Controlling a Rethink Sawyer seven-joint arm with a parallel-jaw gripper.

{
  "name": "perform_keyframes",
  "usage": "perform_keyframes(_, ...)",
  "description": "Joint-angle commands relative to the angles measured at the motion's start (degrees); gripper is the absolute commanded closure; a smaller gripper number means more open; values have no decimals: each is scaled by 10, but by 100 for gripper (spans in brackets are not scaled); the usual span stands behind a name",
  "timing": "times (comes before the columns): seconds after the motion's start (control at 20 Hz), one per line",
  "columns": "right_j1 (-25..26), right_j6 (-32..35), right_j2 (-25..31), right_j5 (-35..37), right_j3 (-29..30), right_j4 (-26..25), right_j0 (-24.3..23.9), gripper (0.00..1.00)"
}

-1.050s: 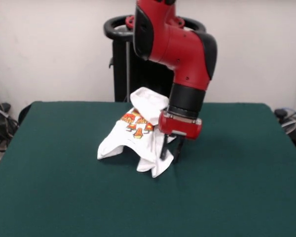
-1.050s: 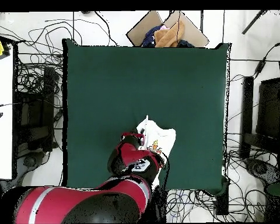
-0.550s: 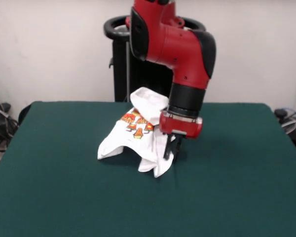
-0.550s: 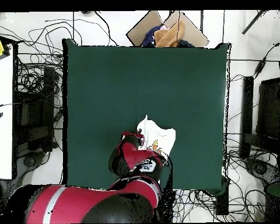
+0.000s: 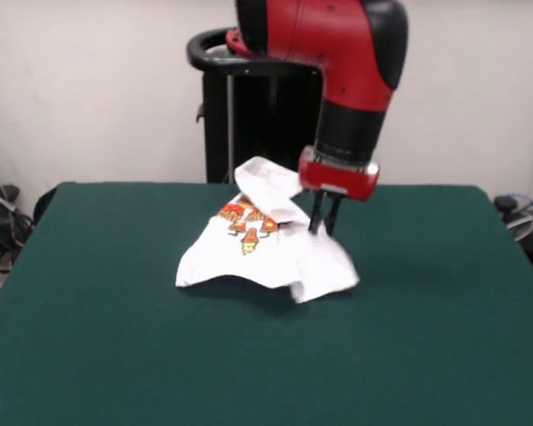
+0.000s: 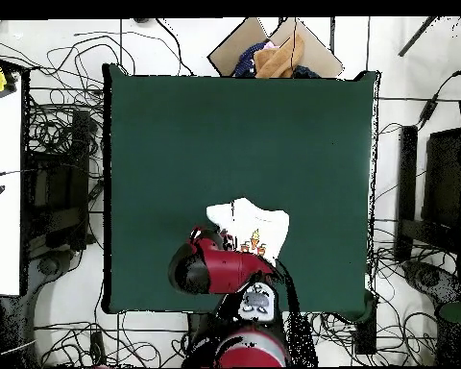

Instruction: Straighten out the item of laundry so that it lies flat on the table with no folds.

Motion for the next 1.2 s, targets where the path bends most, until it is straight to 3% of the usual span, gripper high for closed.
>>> perform_keyframes(0.05,-72,134,92,94,35,81,17,100)
perform_keyframes(0.65,104,150,56,-30,-88,188,106,100)
perform_keyframes(0.9,136,149,63,-53,-115,233,125,100)
perform_keyframes(1.2,145,155,50,-13,-152,319,177,100)
